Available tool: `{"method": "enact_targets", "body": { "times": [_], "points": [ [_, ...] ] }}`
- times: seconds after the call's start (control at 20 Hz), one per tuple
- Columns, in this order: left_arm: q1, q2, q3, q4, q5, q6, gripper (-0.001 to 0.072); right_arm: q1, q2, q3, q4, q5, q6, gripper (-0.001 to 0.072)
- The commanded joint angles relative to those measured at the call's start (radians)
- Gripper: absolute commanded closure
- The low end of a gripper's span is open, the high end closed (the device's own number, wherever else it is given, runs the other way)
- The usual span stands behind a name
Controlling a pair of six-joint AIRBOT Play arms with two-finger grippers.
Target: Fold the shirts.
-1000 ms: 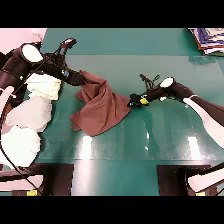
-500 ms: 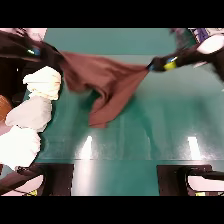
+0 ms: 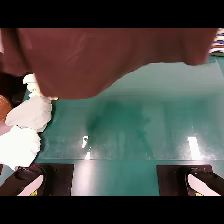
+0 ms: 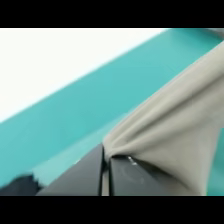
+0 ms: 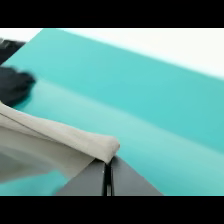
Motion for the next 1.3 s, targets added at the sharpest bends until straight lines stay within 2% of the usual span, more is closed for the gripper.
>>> {"method": "enact_targets", "body": {
  "times": [0.0, 0.15, 0.3, 0.5, 0.6, 0.7, 0.85, 0.9, 0.95, 1.0, 1.1, 1.25],
  "points": [
    [0.001, 0.019, 0.025, -0.126, -0.042, 0.002, 0.0683, -0.006, 0.074, 0.024, -0.117, 0.042, 0.031, 0.0699],
    [0.001, -0.011, -0.117, -0.146, -0.131, -0.020, 0.0683, 0.007, 0.074, -0.113, -0.114, 0.085, 0.049, 0.0699],
    [0.001, -0.051, -0.381, -0.157, -0.238, -0.059, 0.0682, 0.060, 0.019, -0.329, -0.115, 0.160, 0.049, 0.0699],
    [0.001, -0.055, -0.850, -0.162, -0.197, -0.055, 0.0683, 0.139, -0.051, -0.644, -0.114, 0.088, 0.049, 0.0699],
    [0.001, -0.055, -1.044, -0.185, -0.164, -0.009, 0.0683, 0.168, -0.079, -0.751, -0.113, 0.059, 0.062, 0.0699],
    [0.001, -0.055, -1.176, -0.231, -0.137, 0.026, 0.0682, 0.186, -0.097, -0.813, -0.104, 0.033, 0.075, 0.0699],
    [0.001, -0.055, -1.249, -0.304, -0.138, 0.039, 0.0681, 0.191, -0.101, -0.844, -0.086, 0.016, 0.091, 0.0699],
    [0.001, -0.055, -1.249, -0.316, -0.138, 0.039, 0.0640, 0.190, -0.101, -0.841, -0.080, 0.015, 0.091, 0.0699],
    [0.001, -0.055, -1.249, -0.328, -0.136, 0.039, 0.0356, 0.190, -0.101, -0.834, -0.080, 0.016, 0.091, 0.0699],
    [0.001, -0.055, -1.248, -0.340, -0.136, 0.039, 0.0168, 0.190, -0.101, -0.824, -0.080, 0.017, 0.091, 0.0699],
    [0.001, -0.055, -1.218, -0.347, -0.143, 0.039, 0.0156, 0.190, -0.101, -0.805, -0.080, 0.013, 0.091, 0.0699],
    [0.002, -0.055, -1.043, -0.326, -0.164, 0.016, 0.0156, 0.186, -0.101, -0.784, -0.080, 0.010, 0.091, 0.0699]
  ]
}}
